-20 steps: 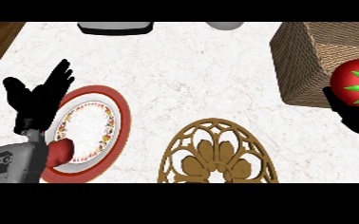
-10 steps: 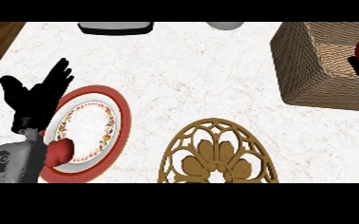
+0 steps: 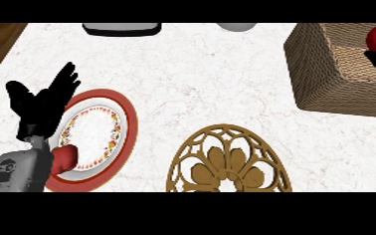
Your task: Pick the tomato from the placemat and place it in the basket
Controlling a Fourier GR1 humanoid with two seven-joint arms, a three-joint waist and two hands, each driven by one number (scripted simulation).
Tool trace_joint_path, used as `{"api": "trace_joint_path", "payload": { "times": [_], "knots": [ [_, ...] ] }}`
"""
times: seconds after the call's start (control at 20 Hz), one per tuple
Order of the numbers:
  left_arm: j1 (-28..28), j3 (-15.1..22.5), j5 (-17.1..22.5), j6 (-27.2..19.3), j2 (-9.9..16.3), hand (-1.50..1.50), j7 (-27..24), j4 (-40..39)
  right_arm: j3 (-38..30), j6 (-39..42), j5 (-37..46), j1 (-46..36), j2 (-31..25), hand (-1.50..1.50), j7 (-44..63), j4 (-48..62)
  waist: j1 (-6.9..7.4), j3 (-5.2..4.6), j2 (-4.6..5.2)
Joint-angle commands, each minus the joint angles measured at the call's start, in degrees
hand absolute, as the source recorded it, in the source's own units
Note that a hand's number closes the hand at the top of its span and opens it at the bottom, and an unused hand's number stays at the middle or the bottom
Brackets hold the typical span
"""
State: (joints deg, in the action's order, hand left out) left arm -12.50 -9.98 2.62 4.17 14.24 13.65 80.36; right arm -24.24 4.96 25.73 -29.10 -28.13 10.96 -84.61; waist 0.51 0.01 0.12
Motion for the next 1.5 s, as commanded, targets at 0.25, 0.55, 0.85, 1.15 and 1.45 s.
{"api": "trace_joint_path", "payload": {
  "times": [0.25, 0.55, 0.85, 1.15, 1.45],
  "knots": [
    [-1.8, -0.8, 0.1, 0.5, -0.2, 0.00, -1.1, -3.1, -1.0, -2.5, -1.1, -9.0, -5.0, -1.50, -9.6, 20.7, 0.01, -0.01, 0.08],
    [0.4, -1.5, 1.2, 2.3, 1.1, 0.00, 0.2, 0.3, -3.7, -3.4, -6.4, -9.3, -4.4, -1.50, -12.9, 22.0, -0.03, 0.00, -0.05],
    [-2.2, -0.9, 0.4, 0.2, 0.4, 0.00, 3.2, 0.6, -15.7, -4.1, -15.7, -11.3, -8.2, -1.50, -4.3, 23.5, -0.66, 0.03, -0.24],
    [1.8, -1.2, 0.8, 1.8, 1.0, 0.00, 1.1, 2.2, -25.7, 7.4, -25.0, -5.3, -19.9, -1.50, -10.9, 36.0, -0.40, 0.11, -0.01],
    [1.2, -1.4, 0.4, 1.5, 0.8, 0.00, -0.6, 1.6, -26.7, 22.2, -25.7, 2.9, -29.8, -1.50, -19.5, 48.8, -0.15, 0.20, 0.22]
  ]
}}
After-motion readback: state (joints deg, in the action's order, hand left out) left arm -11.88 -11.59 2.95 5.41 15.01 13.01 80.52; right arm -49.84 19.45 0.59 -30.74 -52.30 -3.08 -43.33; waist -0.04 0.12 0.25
